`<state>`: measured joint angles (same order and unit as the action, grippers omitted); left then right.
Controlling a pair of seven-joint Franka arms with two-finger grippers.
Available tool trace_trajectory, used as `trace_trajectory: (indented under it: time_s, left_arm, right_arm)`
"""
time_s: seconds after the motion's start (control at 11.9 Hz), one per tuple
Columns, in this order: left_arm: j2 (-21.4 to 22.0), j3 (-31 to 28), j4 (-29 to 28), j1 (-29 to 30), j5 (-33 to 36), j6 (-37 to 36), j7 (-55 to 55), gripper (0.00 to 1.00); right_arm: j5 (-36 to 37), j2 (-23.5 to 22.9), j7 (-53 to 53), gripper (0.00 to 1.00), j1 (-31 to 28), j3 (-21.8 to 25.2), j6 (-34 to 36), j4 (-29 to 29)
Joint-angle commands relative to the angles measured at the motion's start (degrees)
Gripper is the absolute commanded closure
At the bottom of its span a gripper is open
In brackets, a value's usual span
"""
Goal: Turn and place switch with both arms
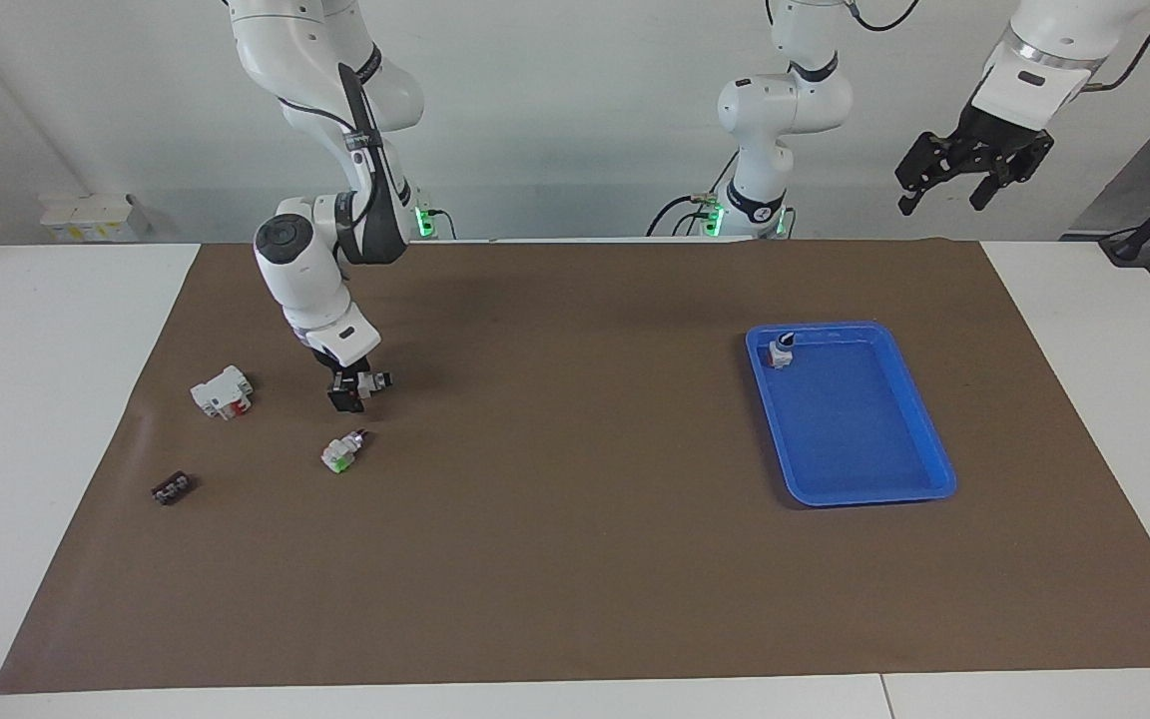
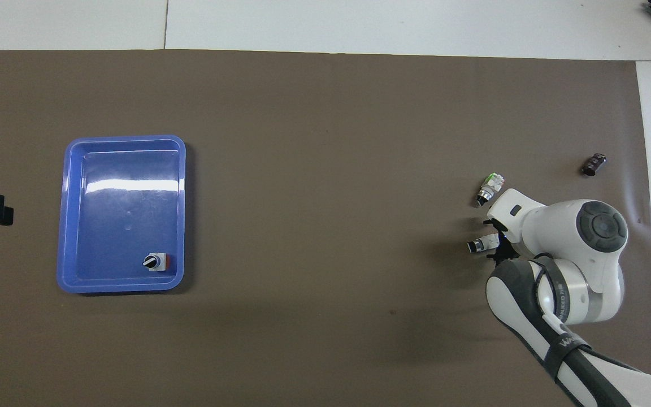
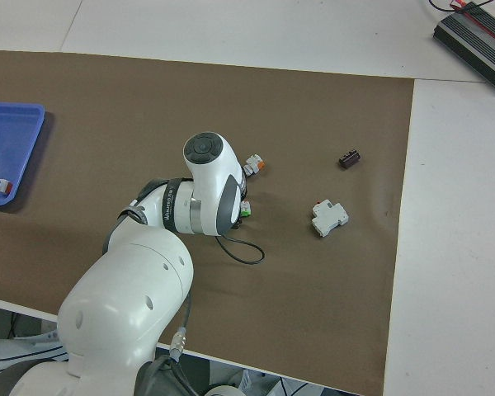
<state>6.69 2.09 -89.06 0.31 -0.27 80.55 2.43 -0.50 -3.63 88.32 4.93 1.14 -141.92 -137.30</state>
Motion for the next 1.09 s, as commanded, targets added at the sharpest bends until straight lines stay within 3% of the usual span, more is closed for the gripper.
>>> trace_trajectory:
  time_s: [0.0,0.34,0.51,0.76,1.01]
  left_arm:
    - [1.49,0.29,-1.73,0.48,0.10,0.40,-0.41,0.00]
    - [1.49,0.29,-1.73,0.57,0.10,0.40,-0.41,0.00]
    - [1.49,0.29,-1.73,0.48,0.10,0.40,-0.41,0.00]
    - [1.49,0.29,-1.73,0.48,0.10,0.40,-0.41,0.00]
    - [1.49,0.29,-1.73,0.57,0.01,0.40,-0.41,0.00]
  right_arm:
    - [-0.20,0.47,1.24,1.00,-0.71,-0.09,-0.46,-0.86]
    - [-0.20,0.38,0.18,1.00,1.92,-0.26,4.19,0.98]
    - [-1.51,0.29,0.45,1.00,2.45,-0.61,10.14,5.35]
    - [-13.43,0.21,0.71,1.00,4.12,-3.68,19.47,13.62]
    - [-26.70,-0.49,0.45,1.00,8.15,-4.13,20.02,17.14]
